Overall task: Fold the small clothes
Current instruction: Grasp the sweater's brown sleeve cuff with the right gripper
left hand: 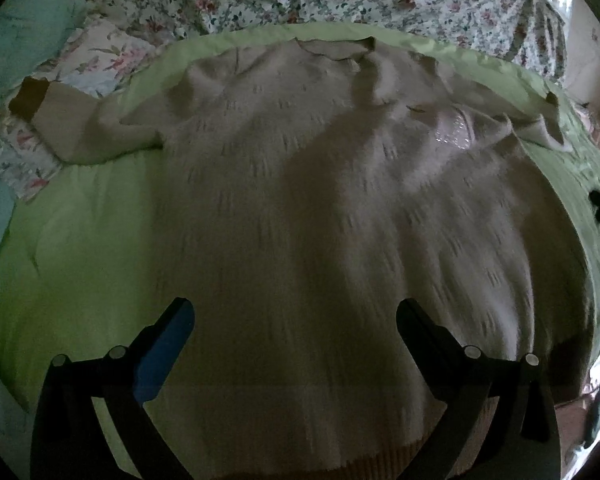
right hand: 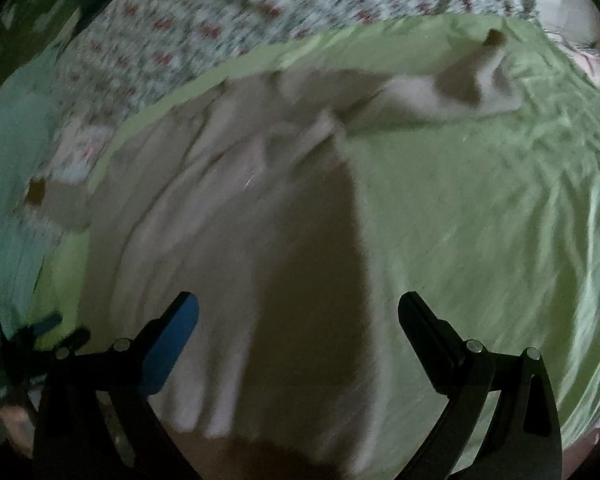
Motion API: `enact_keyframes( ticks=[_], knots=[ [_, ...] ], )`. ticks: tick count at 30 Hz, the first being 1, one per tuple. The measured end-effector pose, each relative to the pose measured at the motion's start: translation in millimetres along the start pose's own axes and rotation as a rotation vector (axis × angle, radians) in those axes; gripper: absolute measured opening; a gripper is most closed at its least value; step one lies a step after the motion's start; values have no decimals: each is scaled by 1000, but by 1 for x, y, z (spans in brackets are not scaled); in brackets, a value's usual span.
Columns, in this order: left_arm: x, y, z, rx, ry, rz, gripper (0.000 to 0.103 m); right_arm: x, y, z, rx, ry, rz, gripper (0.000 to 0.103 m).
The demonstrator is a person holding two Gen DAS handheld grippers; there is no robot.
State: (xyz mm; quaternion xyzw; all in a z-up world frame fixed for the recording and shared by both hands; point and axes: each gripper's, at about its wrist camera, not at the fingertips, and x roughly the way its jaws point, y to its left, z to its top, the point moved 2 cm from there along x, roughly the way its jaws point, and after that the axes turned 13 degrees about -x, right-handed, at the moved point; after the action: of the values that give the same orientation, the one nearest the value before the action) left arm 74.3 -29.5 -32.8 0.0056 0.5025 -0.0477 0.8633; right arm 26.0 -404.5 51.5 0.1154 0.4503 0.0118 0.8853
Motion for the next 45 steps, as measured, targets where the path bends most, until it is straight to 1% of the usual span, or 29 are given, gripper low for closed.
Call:
enact_keyframes(
  ticks=[2, 3, 4, 6, 7, 9, 11, 12, 13, 15, 16, 17, 18, 19, 22, 23, 24, 25, 27, 28, 30, 33, 35, 36, 37, 39, 44, 45],
  knots=[
    [7, -2, 8, -2, 8, 3, 101, 1, -18, 16, 13, -19, -24, 100],
    [9, -2, 11, -2, 12, 2, 101, 2, -34, 34, 19, -45, -48, 98],
    [11, -4, 14, -4, 8, -3, 101, 4, -43, 44, 24, -54, -71, 96],
    [15, -8, 20, -2, 5, -6, 101, 8, -66, 70, 39, -81, -119, 85],
    [18, -11, 24, 1, 5, -8, 101, 13, -85, 88, 67, -95, -147, 83],
    [22, -14, 28, 3, 4, -9, 101, 26, -117, 115, 125, -118, -176, 77],
    [27, -18, 34, -2, 8, -12, 101, 40, -150, 144, 172, -153, -205, 74],
    [29, -19, 35, -3, 9, -10, 101, 46, -156, 150, 182, -161, -205, 72],
    [32, -20, 37, -9, 15, -12, 101, 56, -170, 161, 197, -168, -218, 72],
    [41, -22, 40, -20, 36, -12, 101, 74, -192, 181, 193, -165, -276, 71],
    [45, -23, 41, -24, 44, -12, 101, 82, -205, 187, 205, -156, -289, 71],
    [50, -24, 42, -26, 59, -6, 101, 89, -217, 191, 234, -144, -298, 67],
    [54, -25, 41, -25, 66, 1, 101, 99, -234, 193, 288, -123, -300, 61],
    [58, -25, 41, -25, 73, 5, 101, 108, -246, 195, 316, -108, -301, 59],
    [66, -26, 40, -28, 96, 12, 101, 120, -266, 197, 353, -83, -343, 54],
    [68, -26, 39, -29, 105, 15, 101, 122, -271, 198, 362, -83, -359, 45],
    [69, -26, 39, -29, 113, 16, 101, 122, -273, 200, 363, -80, -390, 31],
    [70, -26, 39, -30, 118, 14, 101, 124, -272, 200, 355, -64, -410, 27],
    [69, -28, 41, -37, 111, -1, 101, 125, -270, 200, 338, -54, -398, 6],
    [67, -29, 41, -39, 106, -8, 101, 125, -268, 198, 334, -51, -395, 6],
    [62, -28, 44, -47, 83, -30, 101, 117, -260, 195, 317, -85, -379, 5],
    [53, -25, 43, -58, 62, -52, 101, 106, -236, 195, 287, -145, -310, 5],
    [50, -23, 42, -64, 61, -58, 101, 99, -208, 198, 249, -174, -245, 5],
    [47, -21, 42, -71, 58, -62, 101, 96, -186, 200, 223, -194, -187, 5],
    [45, -19, 43, -76, 54, -66, 101, 95, -170, 202, 202, -204, -148, 5],
    [41, -16, 42, -92, 52, -77, 101, 94, -130, 205, 149, -211, -75, 5],
    [32, -6, 42, -120, 35, -97, 101, 105, -23, 204, 67, -209, 180, 4],
    [30, -4, 40, -125, 36, -97, 101, 112, 7, 203, 35, -200, 237, 4]
  ],
)
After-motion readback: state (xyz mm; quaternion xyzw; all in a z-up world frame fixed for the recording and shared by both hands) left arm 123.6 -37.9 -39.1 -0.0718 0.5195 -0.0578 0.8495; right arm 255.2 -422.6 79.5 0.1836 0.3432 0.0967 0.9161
